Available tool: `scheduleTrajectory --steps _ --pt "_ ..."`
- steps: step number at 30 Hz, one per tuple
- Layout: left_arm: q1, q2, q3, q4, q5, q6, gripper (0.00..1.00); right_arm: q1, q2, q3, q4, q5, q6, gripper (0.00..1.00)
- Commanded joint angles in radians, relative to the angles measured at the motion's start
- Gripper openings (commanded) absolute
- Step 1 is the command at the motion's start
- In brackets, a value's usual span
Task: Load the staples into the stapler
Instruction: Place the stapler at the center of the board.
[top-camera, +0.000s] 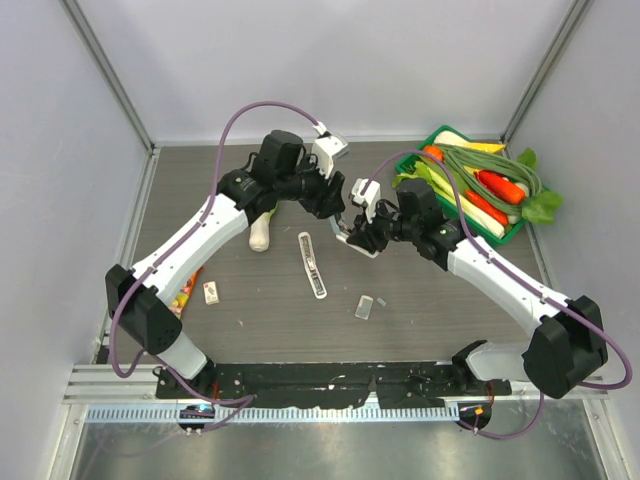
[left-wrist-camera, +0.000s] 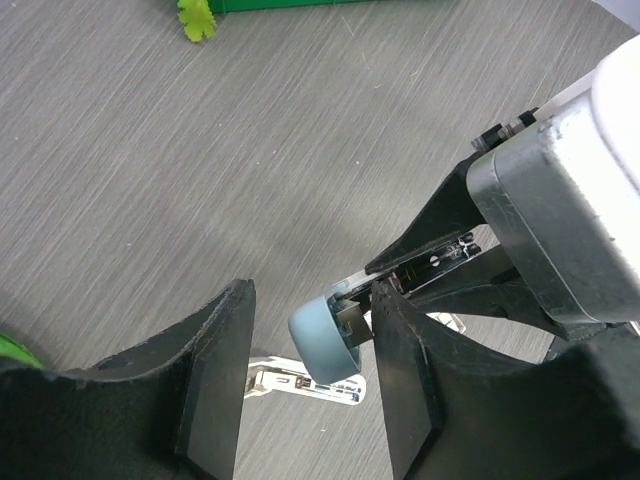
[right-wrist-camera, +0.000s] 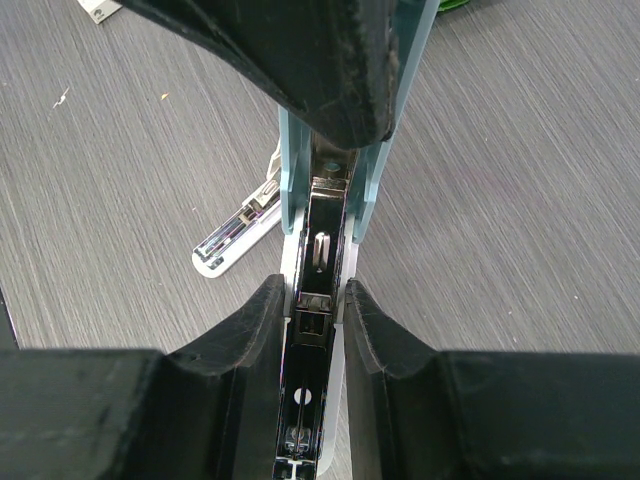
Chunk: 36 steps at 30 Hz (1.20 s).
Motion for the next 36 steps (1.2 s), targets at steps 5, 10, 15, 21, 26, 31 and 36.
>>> scheduleTrajectory --steps 5,10,15,21,26,31,36 --pt "-0.003 -0.002 0.031 0.028 0.004 -0.001 0.63 0.006 -0.041 0.029 0.033 0.002 -0.017 0.01" --pt "-0.002 -0.015 0.048 0.024 0.005 -0.005 0.74 0.006 -0.046 0.012 0.048 0.042 -0.015 0.01" --pt "0.018 -0.044 0.056 0.028 0.008 -0.03 0.98 0.006 -0.058 -0.014 0.071 0.076 -0.015 0.01" --pt "0.087 -0.076 0.042 0.047 0.04 -0.081 1.0 0.005 -0.057 -0.037 0.094 0.119 -0.02 0.01" --pt "0.181 -0.136 -0.008 0.056 0.064 -0.104 1.0 -0.003 -0.029 -0.069 0.143 0.144 -0.029 0.01" --pt "0.306 -0.22 -0.096 0.025 0.077 -0.091 1.0 -0.012 0.014 -0.154 0.243 0.159 -0.028 0.01" --pt "0.461 -0.357 -0.214 0.013 0.107 -0.09 1.0 -0.028 0.054 -0.238 0.431 0.193 0.012 0.01"
